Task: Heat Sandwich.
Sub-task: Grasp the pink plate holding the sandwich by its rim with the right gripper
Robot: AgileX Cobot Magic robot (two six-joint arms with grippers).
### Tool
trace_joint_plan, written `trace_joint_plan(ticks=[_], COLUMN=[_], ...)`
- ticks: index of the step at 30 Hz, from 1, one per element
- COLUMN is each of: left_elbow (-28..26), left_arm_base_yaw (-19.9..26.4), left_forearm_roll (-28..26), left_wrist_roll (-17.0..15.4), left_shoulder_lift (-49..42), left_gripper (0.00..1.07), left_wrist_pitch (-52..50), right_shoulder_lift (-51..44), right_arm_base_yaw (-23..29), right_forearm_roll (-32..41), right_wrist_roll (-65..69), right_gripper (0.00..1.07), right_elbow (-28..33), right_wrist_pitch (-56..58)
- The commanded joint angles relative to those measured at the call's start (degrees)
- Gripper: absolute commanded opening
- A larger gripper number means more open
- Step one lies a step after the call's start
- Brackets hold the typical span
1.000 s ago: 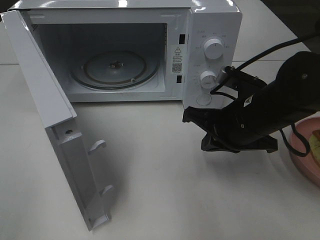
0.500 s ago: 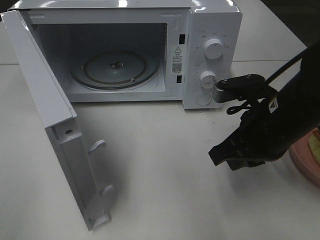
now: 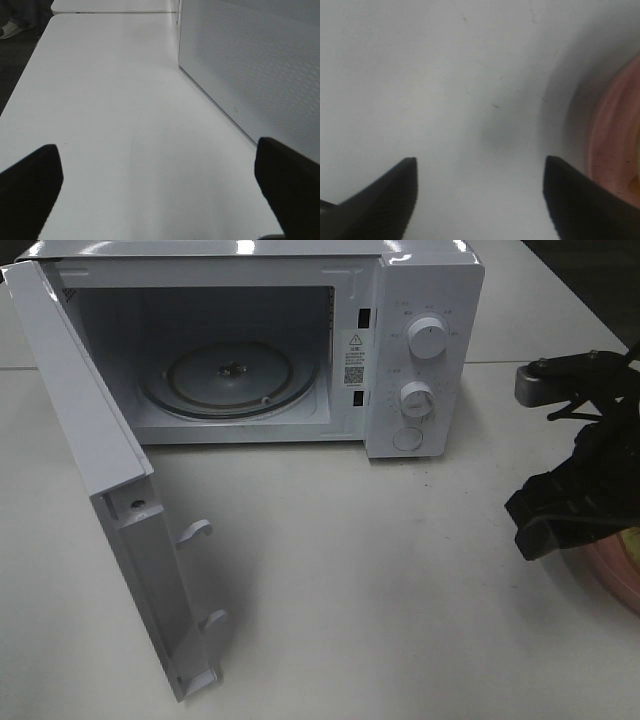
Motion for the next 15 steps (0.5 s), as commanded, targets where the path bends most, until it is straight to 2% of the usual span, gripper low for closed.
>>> trace_joint_plan(ticks=[1,2,4,15], left_elbow=[0.2,0.2,0.2,0.2], left_arm_base_yaw=[0.1,0.1,0.1,0.1], left_forearm_roll=[0.0,0.0,0.0,0.0], left_wrist_roll=[0.1,0.1,0.1,0.1], left_shoulder_lift=[-1.7,-1.7,-1.7,-1.7], left_gripper=[1.01,1.01,1.01,1.01], left_wrist_pitch=[-0.3,-0.3,-0.3,-0.3], right_shoulder_lift=[-0.4,-0.4,-0.4,4.0], right_arm_base_yaw=[-1.9,-2.5,-3.1,-9.0], right_forearm_roll=[-3.4,-3.6,-3.6,-2.6], right_wrist_roll=[-0.6,-1.0,-1.4,-2.6], right_gripper=[0.92,0.98,1.00,0.98], right_elbow=[-1.7,-1.9,-2.1,-2.9], right_wrist_pitch=[1.5,1.5,1.7,1.9])
